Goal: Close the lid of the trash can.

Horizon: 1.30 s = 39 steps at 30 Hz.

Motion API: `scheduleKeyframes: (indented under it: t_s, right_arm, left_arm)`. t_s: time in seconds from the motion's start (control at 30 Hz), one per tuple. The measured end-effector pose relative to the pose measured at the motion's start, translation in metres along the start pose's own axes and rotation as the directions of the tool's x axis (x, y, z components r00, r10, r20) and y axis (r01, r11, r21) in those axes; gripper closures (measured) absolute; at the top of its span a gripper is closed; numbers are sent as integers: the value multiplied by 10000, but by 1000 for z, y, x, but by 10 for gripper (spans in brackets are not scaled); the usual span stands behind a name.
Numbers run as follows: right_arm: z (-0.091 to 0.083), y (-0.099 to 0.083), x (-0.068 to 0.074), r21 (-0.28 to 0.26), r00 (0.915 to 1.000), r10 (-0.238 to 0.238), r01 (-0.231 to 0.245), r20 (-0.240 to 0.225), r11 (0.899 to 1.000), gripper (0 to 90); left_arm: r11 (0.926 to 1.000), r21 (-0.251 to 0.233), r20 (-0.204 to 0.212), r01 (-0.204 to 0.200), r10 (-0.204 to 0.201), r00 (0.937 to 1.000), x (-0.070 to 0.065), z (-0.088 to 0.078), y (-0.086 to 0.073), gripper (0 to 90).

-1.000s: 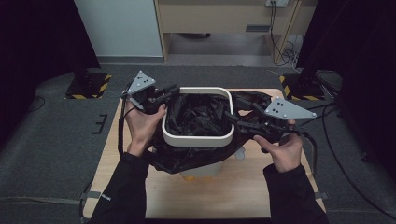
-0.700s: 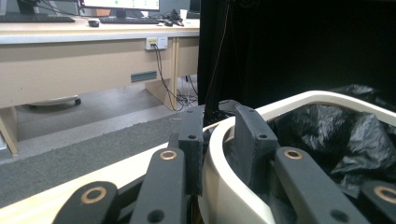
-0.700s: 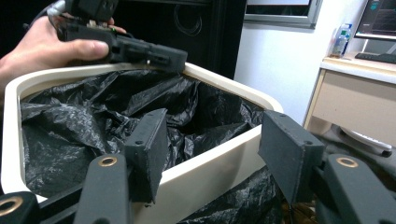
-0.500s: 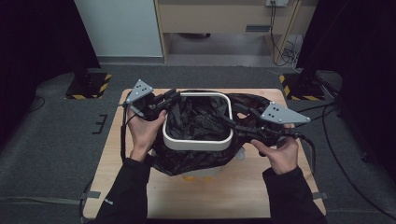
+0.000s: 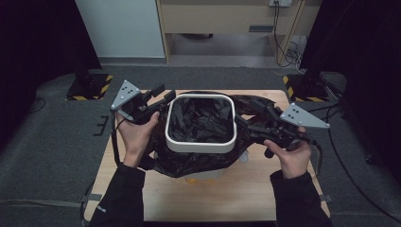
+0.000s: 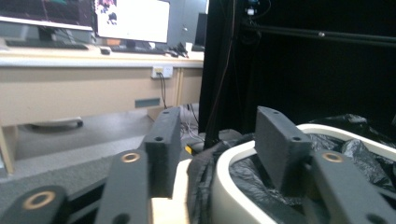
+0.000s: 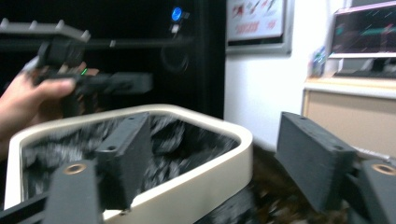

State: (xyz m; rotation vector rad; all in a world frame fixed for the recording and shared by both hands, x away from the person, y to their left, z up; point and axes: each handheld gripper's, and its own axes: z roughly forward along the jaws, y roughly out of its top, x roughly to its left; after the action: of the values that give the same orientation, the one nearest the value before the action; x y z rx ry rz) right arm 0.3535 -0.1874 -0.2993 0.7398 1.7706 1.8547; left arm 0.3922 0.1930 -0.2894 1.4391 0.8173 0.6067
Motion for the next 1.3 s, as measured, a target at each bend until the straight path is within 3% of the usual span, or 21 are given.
scheduleKeyframes:
  t_s: [0.17, 0.27, 0.43, 0.57, 0.63, 0.73, 0.93, 1.1, 1.23, 1.3]
  right_arm:
    - [-20, 11, -12, -536, 9982, 282, -253, 531, 9982, 211]
    - [-31, 11, -21, -731, 9950, 441, -375, 897, 9966, 200]
    - [-44, 2, -32, -816, 9877, 678, -567, 1411, 9951, 191]
    - [-59, -12, -45, -829, 9772, 901, -753, 1923, 9937, 189]
    - [-62, -15, -48, -814, 9746, 945, -793, 2031, 9935, 189]
    - [-70, -22, -59, -709, 9620, 1078, -928, 2508, 9932, 186]
    - [-75, -39, -73, -284, 9472, 1249, -1220, 2954, 9921, 177]
    - [-81, -59, -83, 148, 9307, 1417, -1557, 3373, 9877, 171]
    - [-84, -74, -90, 561, 9210, 1428, -1745, 3624, 9831, 170]
    - [-84, -90, -97, 949, 9118, 1482, -1985, 3830, 9755, 167]
  left_arm:
    - [9994, -302, -217, -148, 141, 9997, 4, -24, 6, 424]
    - [9991, -422, -340, -35, 21, 9994, 5, -39, 4, 395]
    - [9986, -522, -670, -117, 82, 9977, 6, -59, -3, 349]
    - [9989, -434, -1267, -178, 122, 9919, 16, -86, -18, 327]
    - [9993, -372, -1450, -106, 50, 9894, 20, -91, -22, 321]
    - [9997, -208, -2176, 153, -195, 9758, 35, -109, -38, 304]
    - [9973, 445, -2946, 585, -428, 9547, 56, -124, -67, 285]
    - [9894, 1206, -3235, 814, -383, 9455, 64, -130, -91, 266]
    - [9834, 1586, -3339, 879, -304, 9421, 68, -131, -104, 247]
    - [9735, 1917, -3401, 1250, -536, 9389, 74, -129, -121, 239]
